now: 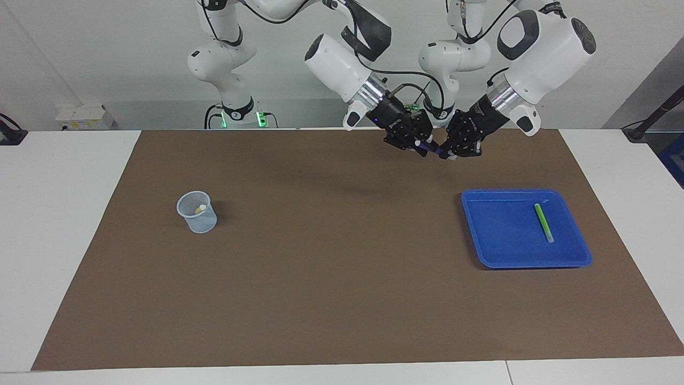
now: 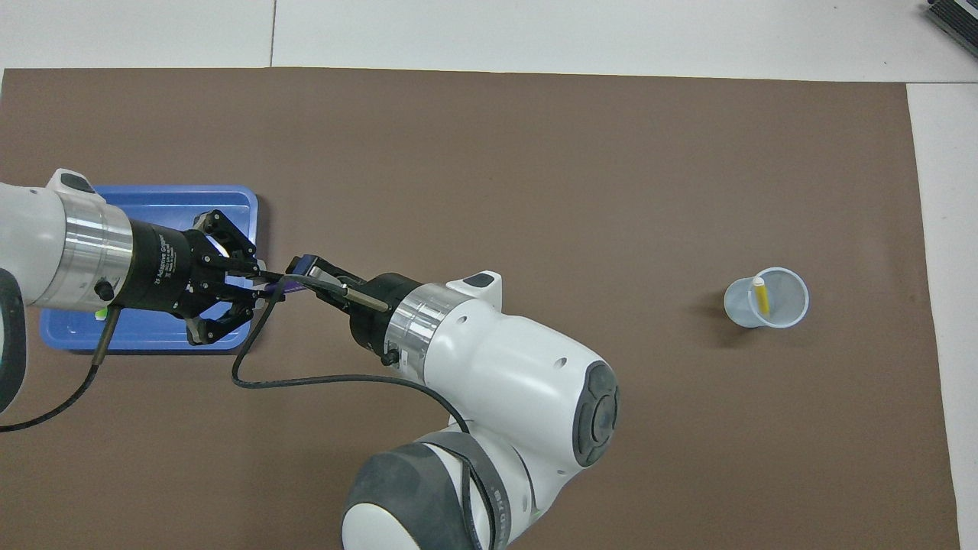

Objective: Transfer and insert pens with both arms
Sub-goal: 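Grasp the purple pen's free end with the right gripper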

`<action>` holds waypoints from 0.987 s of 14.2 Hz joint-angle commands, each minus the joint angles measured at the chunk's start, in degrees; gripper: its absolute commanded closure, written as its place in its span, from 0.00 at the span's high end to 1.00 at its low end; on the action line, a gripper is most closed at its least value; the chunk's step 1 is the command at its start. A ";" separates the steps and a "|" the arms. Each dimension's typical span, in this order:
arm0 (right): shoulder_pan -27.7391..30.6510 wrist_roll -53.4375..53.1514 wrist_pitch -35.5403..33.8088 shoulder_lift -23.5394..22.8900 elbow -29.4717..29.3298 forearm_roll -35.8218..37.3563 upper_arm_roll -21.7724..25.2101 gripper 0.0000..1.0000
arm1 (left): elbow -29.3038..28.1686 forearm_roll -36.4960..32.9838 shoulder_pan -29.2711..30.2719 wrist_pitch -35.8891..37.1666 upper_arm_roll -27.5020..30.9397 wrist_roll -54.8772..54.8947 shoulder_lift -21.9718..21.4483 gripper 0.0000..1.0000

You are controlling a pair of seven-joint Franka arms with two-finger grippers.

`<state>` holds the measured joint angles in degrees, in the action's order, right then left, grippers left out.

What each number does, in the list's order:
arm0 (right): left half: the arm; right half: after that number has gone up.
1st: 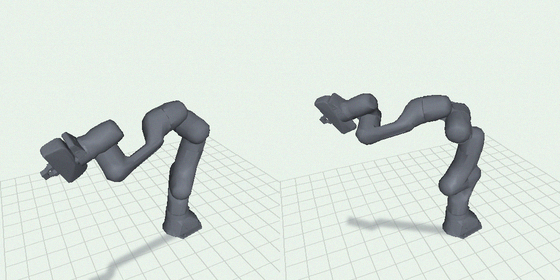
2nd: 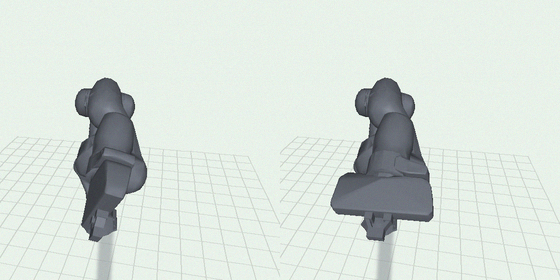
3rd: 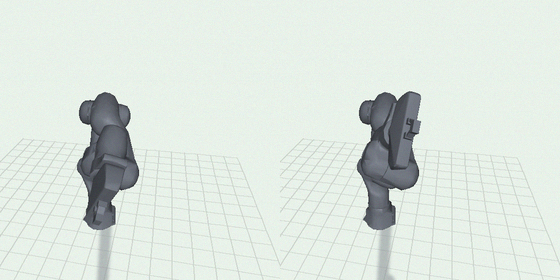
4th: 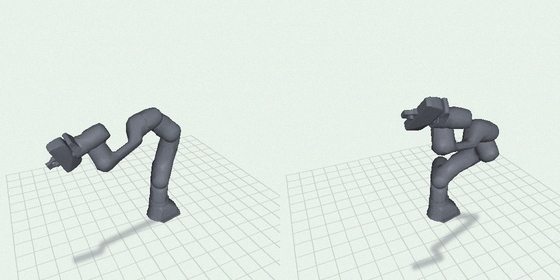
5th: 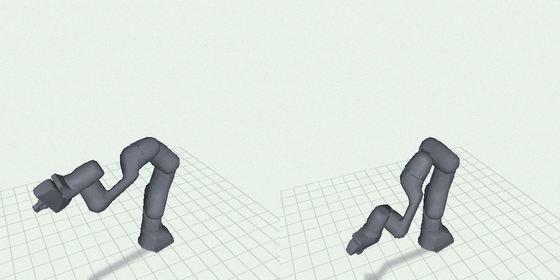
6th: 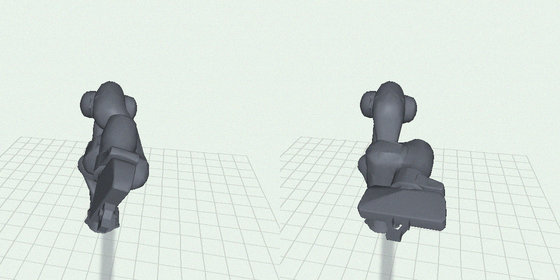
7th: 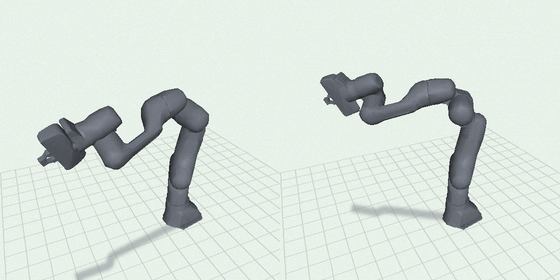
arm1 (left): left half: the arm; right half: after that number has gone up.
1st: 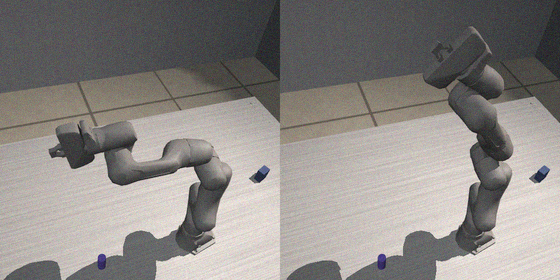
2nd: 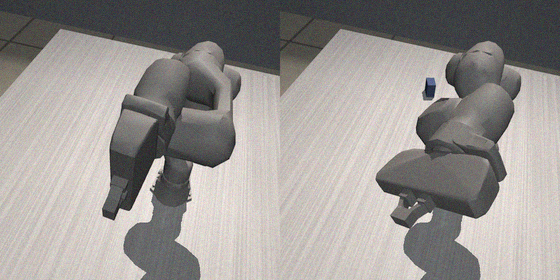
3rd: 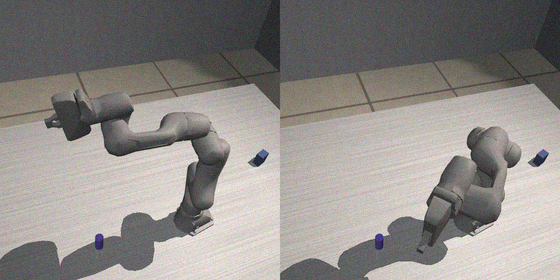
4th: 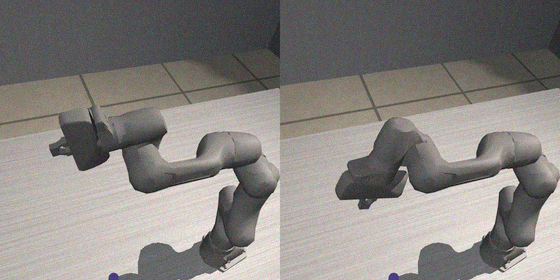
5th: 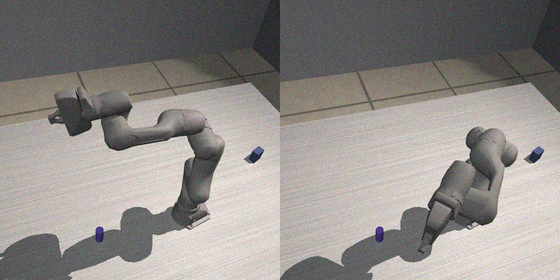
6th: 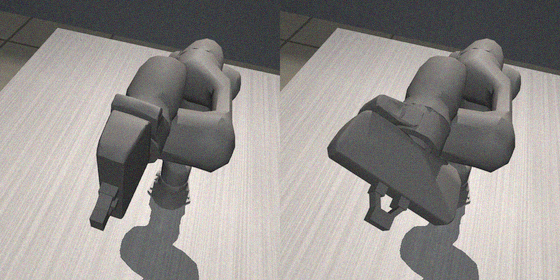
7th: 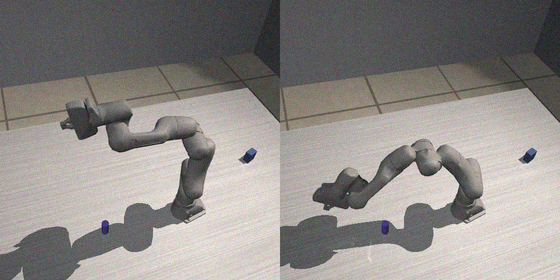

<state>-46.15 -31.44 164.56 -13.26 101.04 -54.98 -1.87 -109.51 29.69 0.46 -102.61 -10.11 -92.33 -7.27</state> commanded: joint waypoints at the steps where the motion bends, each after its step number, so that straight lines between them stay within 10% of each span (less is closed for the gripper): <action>1: 0.01 1.64 1.21 0.96 1.44 -1.36 -0.32 0.17 | -2.55 0.81 -0.37 0.40 0.71 -0.22 -2.49 0.00; 3: 0.09 1.56 1.21 0.96 1.44 -1.36 -0.32 0.00 | -2.55 0.81 -0.37 0.31 0.71 -0.22 -2.49 0.00; 9: 0.09 1.47 1.12 0.96 1.44 -1.45 -0.32 0.00 | -2.55 0.81 -0.02 -0.04 0.71 0.22 -2.49 0.00; 11: 0.18 1.47 1.12 0.96 1.44 -1.45 -0.32 0.00 | -2.81 0.81 0.07 -1.18 0.71 0.57 -2.49 0.83; 14: 0.36 1.99 0.68 0.96 1.44 -1.36 -0.24 0.00 | -2.82 0.81 0.51 -2.68 0.80 0.04 -2.49 0.95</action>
<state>-46.15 -31.40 164.63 -13.24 101.39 -54.98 -1.85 -110.07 29.68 0.53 -103.89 -9.59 -92.29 -7.70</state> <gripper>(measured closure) 0.824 0.454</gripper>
